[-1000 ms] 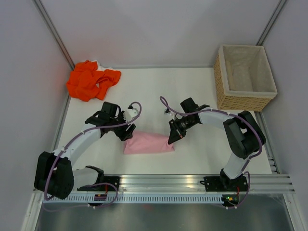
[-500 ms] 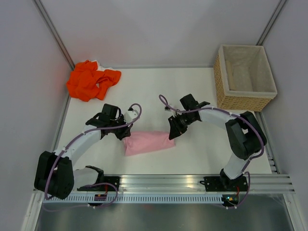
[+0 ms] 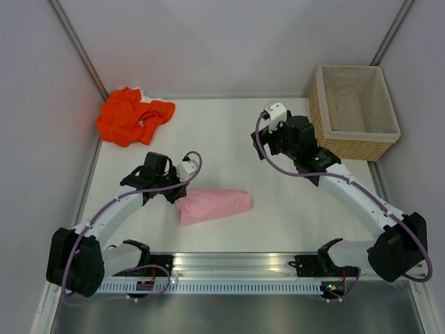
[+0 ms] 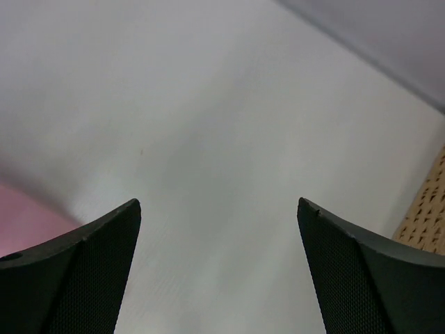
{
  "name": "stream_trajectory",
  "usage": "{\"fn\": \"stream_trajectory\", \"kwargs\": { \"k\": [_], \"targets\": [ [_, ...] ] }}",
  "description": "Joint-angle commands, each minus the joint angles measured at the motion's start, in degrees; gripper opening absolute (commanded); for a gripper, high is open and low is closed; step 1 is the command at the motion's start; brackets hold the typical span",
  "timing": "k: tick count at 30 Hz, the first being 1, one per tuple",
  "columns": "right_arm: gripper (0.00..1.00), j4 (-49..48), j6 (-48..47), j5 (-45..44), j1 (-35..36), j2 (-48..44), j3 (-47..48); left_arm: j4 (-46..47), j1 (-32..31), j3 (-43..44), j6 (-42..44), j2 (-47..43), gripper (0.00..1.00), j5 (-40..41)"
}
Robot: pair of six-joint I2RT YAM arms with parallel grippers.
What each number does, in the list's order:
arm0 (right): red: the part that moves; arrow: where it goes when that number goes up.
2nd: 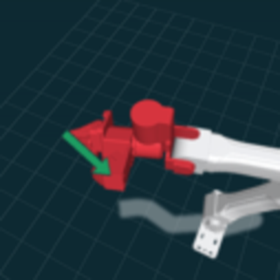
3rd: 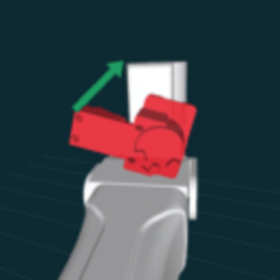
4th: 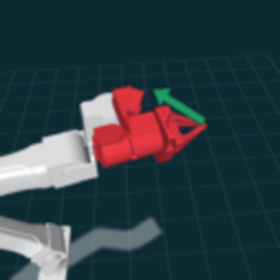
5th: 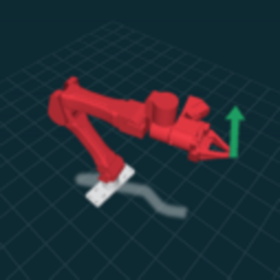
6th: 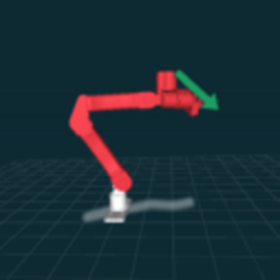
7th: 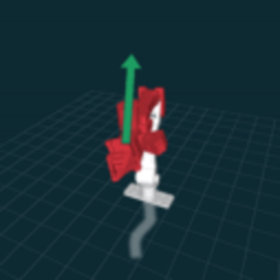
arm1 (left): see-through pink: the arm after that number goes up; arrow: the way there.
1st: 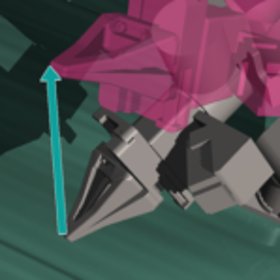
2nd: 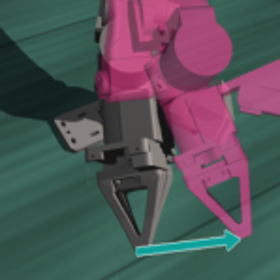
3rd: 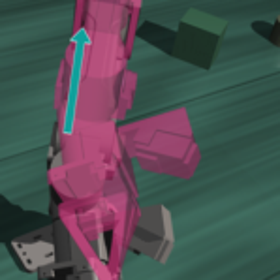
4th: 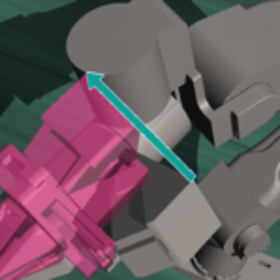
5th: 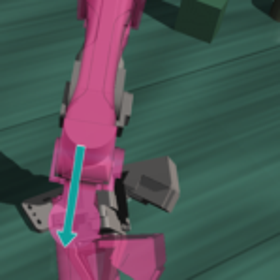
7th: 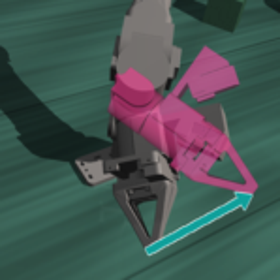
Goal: Roll the t-shirts
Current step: Roll the tshirt
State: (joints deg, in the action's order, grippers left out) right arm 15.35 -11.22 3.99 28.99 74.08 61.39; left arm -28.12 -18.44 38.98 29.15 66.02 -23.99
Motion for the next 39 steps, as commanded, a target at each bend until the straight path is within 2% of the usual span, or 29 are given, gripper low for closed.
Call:
{"fn": "stream_trajectory", "kwargs": {
  "k": [1,3,5,6,8,9,10,12,14,17,19,22,27,28,31,32,34,35,36,39],
  "targets": [
    [0.98,-19.9,10.1,-12.9,-0.1,-1.0,-2.3,2.2,0.3,0.3,1.0,0.6,0.02,1.0],
    [0.95,-17.9,10.7,0.7,-0.9,0.2,-0.8,2.2,0.5,0.3,0.9,0.4,0.02,1.2],
    [0.73,-9.5,11.0,13.4,-0.9,2.9,2.9,2.2,0.7,0.1,1.0,0.2,0.02,1.6],
    [0.57,-7.8,14.0,16.5,-0.7,3.6,1.1,2.1,0.9,0.0,1.3,0.1,0.02,1.6],
    [0.59,-8.3,15.1,18.0,0.4,2.3,-4.2,2.2,1.2,-0.2,1.3,-0.4,0.02,1.8],
    [0.65,-9.4,16.4,17.8,2.5,-0.1,-10.8,2.1,1.3,-0.3,1.3,-0.6,0.02,1.8],
    [0.68,-12.6,17.6,18.0,3.3,-1.6,-14.1,2.0,1.4,-0.3,1.3,-0.6,0.02,1.7],
    [0.81,-15.8,19.8,19.3,4.7,-4.5,-19.9,1.7,1.5,0.0,1.6,-0.7,0.02,1.6],
    [0.86,-21.7,22.3,19.9,5.4,-7.5,-26.3,1.1,1.6,0.2,1.6,-0.5,0.02,1.7],
    [0.87,-28.1,23.1,19.6,6.5,-6.6,-30.1,0.5,1.6,0.5,1.6,-0.3,0.02,1.1],
    [0.87,-33.4,23.5,21.0,6.9,-3.4,-31.4,0.2,1.6,0.7,1.5,-0.2,0.02,1.2],
    [0.86,-36.3,23.9,22.3,7.0,1.7,-31.8,-0.5,1.6,0.7,1.7,-0.5,0.02,1.4],
    [0.80,-45.0,27.5,24.8,7.3,9.9,-32.6,-1.9,1.7,0.9,2.2,-0.8,0.02,0.9],
    [0.77,-45.8,27.7,24.8,7.5,11.1,-32.1,-1.9,1.8,1.0,2.1,-0.9,0.02,0.8],
    [0.49,-47.0,29.4,26.1,7.7,12.8,-31.2,-3.1,2.3,1.5,1.9,-1.9,0.02,-0.4],
    [0.33,-47.2,29.7,26.2,7.7,12.3,-31.4,-3.6,2.4,1.8,2.1,-2.2,0.02,-0.6],
    [0.20,-45.2,30.3,26.0,7.9,9.0,-32.2,-5.3,2.5,2.1,2.5,-3.3,0.02,-1.2],
    [0.05,-43.6,30.6,26.1,8.0,7.4,-32.4,-5.9,2.6,2.5,2.8,-3.6,0.02,-1.4],
    [0.01,-41.6,30.8,26.3,8.2,4.0,-32.8,-7.7,2.9,2.7,3.0,-4.1,0.02,-1.8],
    [0.00,-30.7,32.2,24.0,11.2,-4.3,-32.8,-12.1,3.1,3.3,4.4,-5.6,0.02,-5.4]
  ]
}}
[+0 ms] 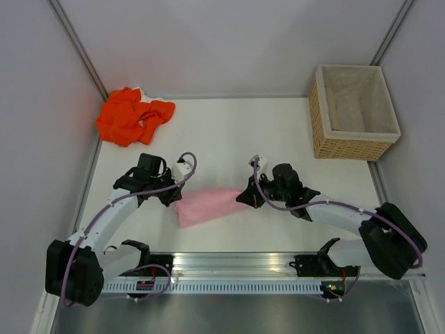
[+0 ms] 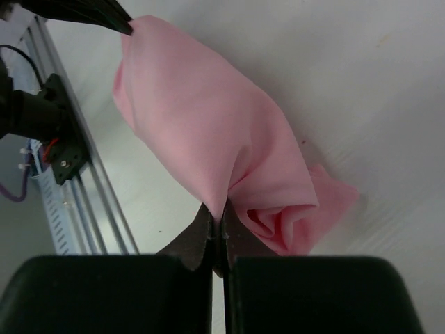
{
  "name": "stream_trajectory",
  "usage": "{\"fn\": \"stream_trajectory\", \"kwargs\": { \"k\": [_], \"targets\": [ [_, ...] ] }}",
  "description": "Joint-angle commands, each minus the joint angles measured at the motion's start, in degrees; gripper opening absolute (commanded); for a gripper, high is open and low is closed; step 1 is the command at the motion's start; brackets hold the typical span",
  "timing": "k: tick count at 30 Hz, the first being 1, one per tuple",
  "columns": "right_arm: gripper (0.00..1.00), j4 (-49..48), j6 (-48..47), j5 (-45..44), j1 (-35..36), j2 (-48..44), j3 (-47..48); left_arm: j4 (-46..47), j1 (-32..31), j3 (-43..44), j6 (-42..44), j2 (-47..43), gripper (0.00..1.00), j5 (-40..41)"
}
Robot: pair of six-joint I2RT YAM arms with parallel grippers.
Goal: Roll the t-shirts
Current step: Roll the tshirt
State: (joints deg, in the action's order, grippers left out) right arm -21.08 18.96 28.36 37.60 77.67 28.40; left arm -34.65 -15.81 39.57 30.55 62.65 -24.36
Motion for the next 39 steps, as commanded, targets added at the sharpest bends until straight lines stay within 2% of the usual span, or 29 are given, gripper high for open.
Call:
{"fn": "stream_trajectory", "kwargs": {
  "k": [1,3,7,11,18,23,26,27,32,37,39],
  "targets": [
    [0.00,10.7,3.3,-1.3,3.7,-9.7,0.2,-6.1,0.6,2.8,3.5,-3.1,0.02,-5.6],
    [0.00,14.9,5.0,-1.9,6.6,-13.7,-0.7,-7.2,0.7,2.6,3.4,-3.7,0.02,-6.6],
    [0.00,16.1,10.1,-0.2,7.6,-15.4,-2.6,-10.0,0.7,1.7,5.1,-4.1,0.02,-7.2],
    [0.00,14.1,13.8,0.9,7.7,-13.0,-3.2,-13.7,0.8,1.9,7.4,-1.2,0.02,-7.8],
    [0.00,10.2,16.2,2.5,6.8,-1.9,-1.2,-11.3,0.9,0.8,6.1,4.8,0.02,-2.2],
    [0.00,6.9,19.3,4.2,2.8,2.0,-0.5,-9.1,1.0,0.5,5.8,7.3,0.02,1.2],
    [0.05,7.0,20.2,3.9,0.0,3.4,-0.5,-7.7,0.9,-0.1,5.9,8.0,0.02,2.8],
    [0.11,7.1,20.3,3.4,-0.4,3.7,-0.5,-7.1,0.9,-0.5,5.9,8.4,0.02,3.2],
    [0.20,6.6,20.7,3.1,-0.6,6.6,-0.5,-5.7,0.9,-0.9,5.9,9.2,0.02,1.9],
    [0.43,12.0,17.4,0.3,-0.6,4.8,3.5,-5.3,0.9,-0.5,5.5,9.2,0.02,0.0],
    [0.51,19.1,12.6,-2.5,-0.6,1.6,6.0,-5.2,0.9,-0.3,5.2,9.2,0.03,0.1]
  ]
}}
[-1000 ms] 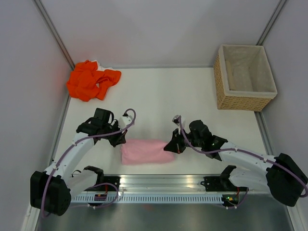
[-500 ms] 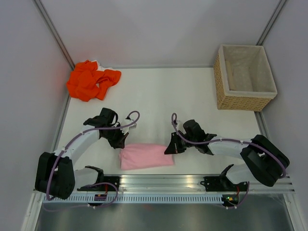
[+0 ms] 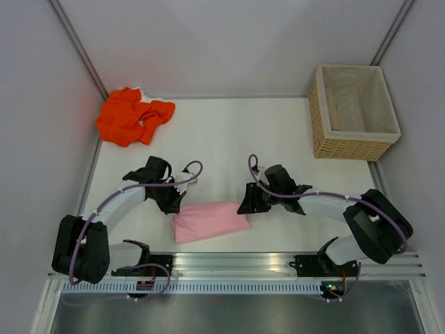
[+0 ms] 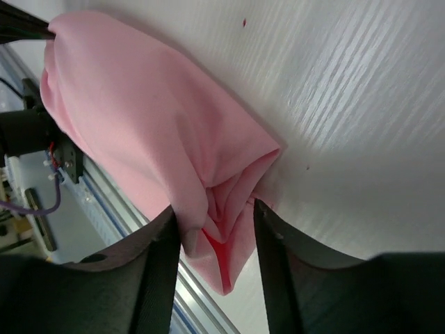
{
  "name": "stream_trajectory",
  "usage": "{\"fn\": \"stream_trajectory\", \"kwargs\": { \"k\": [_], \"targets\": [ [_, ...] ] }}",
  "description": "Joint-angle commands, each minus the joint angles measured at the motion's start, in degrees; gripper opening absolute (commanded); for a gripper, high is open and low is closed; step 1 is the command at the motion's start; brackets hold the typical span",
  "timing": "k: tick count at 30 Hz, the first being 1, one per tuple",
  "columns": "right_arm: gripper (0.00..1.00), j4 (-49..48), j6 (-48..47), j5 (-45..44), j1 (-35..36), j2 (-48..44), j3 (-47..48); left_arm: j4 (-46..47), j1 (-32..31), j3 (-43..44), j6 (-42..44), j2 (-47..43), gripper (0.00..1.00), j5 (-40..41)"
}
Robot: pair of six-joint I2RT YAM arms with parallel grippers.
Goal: Roll the t-shirts
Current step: Roll the tshirt
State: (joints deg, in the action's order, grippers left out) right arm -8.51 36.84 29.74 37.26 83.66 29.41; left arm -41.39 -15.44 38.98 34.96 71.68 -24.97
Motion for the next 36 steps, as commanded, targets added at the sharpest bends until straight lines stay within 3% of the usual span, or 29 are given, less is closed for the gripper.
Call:
{"fn": "stream_trajectory", "kwargs": {
  "k": [1,2,6,8,9,13,16,21,30,36],
  "targets": [
    [0.53,8.4,-6.9,-7.2,-0.3,-5.6,7.6,1.5,0.5,0.3,0.8,0.1,0.03,0.8],
    [0.55,14.2,-10.3,-9.1,-0.3,-6.7,8.8,1.6,0.5,0.3,0.6,0.0,0.03,1.1],
    [0.59,21.4,-16.4,-12.2,-0.3,-10.5,13.5,1.7,0.5,0.0,0.2,-1.2,0.03,1.4],
    [0.77,23.4,-18.2,-12.8,-0.2,-10.4,15.4,1.8,0.5,-0.1,0.0,-2.2,0.04,1.7],
    [0.78,23.7,-20.7,-12.9,0.3,-9.7,17.0,1.8,0.5,-0.1,0.0,-2.3,0.05,1.7],
    [0.79,19.8,-29.2,-8.6,4.0,-5.9,21.5,1.8,0.5,0.0,-0.1,-2.9,0.09,1.7],
    [0.79,12.3,-33.0,1.9,4.8,-0.8,22.9,1.8,0.5,0.3,-1.0,-3.1,0.14,1.9],
    [0.78,12.9,-36.3,12.5,5.7,12.9,30.6,1.7,0.5,0.1,-1.5,-3.3,0.14,2.4],
    [0.78,9.0,-35.0,13.4,8.5,24.9,30.4,2.1,0.5,-0.2,-1.7,-2.5,0.14,1.4],
    [0.72,4.9,-31.7,15.5,8.7,29.8,30.1,2.7,0.5,0.1,-2.1,-0.8,0.14,1.4]
  ]
}}
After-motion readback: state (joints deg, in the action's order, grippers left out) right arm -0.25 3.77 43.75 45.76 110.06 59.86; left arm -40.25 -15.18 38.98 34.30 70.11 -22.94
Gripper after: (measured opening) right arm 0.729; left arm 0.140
